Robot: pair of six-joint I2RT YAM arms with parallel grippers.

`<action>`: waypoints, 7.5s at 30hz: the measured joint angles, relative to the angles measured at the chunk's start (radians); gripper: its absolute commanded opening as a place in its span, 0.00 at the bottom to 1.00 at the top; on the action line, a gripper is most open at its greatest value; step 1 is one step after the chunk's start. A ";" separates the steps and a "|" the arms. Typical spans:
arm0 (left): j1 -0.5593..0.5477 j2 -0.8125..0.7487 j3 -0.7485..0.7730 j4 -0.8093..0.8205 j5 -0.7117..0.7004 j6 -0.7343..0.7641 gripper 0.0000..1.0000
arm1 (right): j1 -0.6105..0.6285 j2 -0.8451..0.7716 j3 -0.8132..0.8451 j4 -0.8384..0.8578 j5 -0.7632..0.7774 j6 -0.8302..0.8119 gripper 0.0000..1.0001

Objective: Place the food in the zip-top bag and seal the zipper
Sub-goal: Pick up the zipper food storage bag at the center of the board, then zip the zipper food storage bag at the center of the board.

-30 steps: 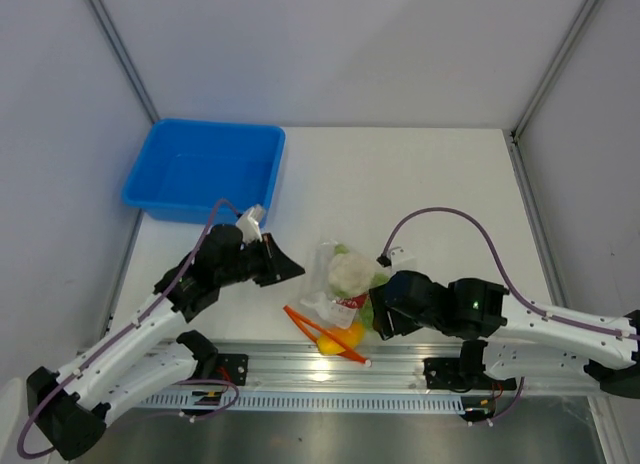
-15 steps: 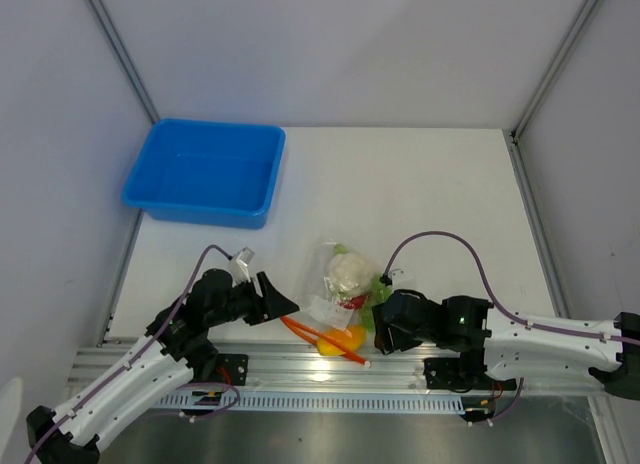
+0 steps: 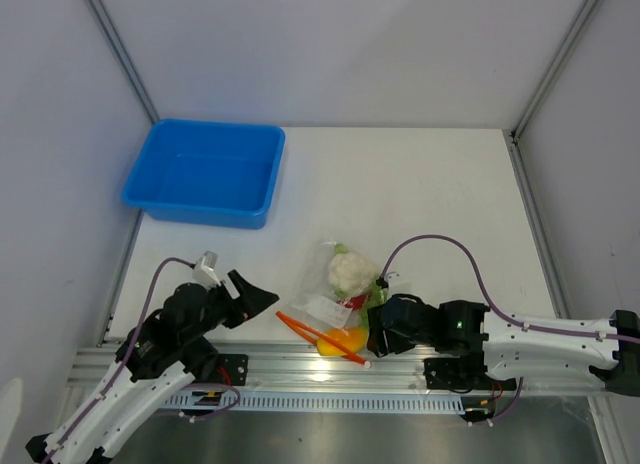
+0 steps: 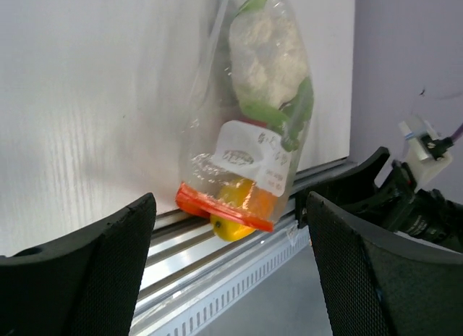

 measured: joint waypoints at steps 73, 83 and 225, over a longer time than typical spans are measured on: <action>-0.005 0.291 -0.037 0.484 0.285 -0.024 0.00 | 0.142 0.016 0.104 -0.027 0.034 -0.111 0.63; -0.006 0.465 0.222 0.483 0.188 -0.062 0.01 | 0.217 0.055 0.205 -0.040 0.160 -0.193 0.65; -0.120 0.911 0.414 0.542 0.765 0.976 0.01 | -0.341 0.143 0.597 -0.197 -0.454 -0.763 0.73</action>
